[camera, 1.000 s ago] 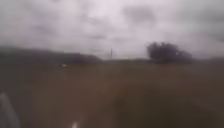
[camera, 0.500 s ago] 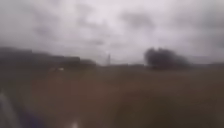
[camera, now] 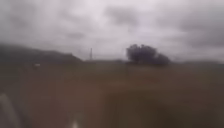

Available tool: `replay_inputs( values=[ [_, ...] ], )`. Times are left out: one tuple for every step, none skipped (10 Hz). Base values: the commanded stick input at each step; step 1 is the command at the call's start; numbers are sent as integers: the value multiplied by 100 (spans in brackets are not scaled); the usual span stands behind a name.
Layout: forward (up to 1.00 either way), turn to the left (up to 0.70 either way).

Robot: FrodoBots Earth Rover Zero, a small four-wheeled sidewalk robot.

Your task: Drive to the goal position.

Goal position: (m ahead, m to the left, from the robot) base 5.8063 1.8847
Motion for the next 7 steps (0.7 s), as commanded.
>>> replay_inputs(
  values=[
    [70,0],
    [70,0],
    [70,0],
    [70,0],
    [70,0],
    [70,0],
    [70,0]
  ],
)
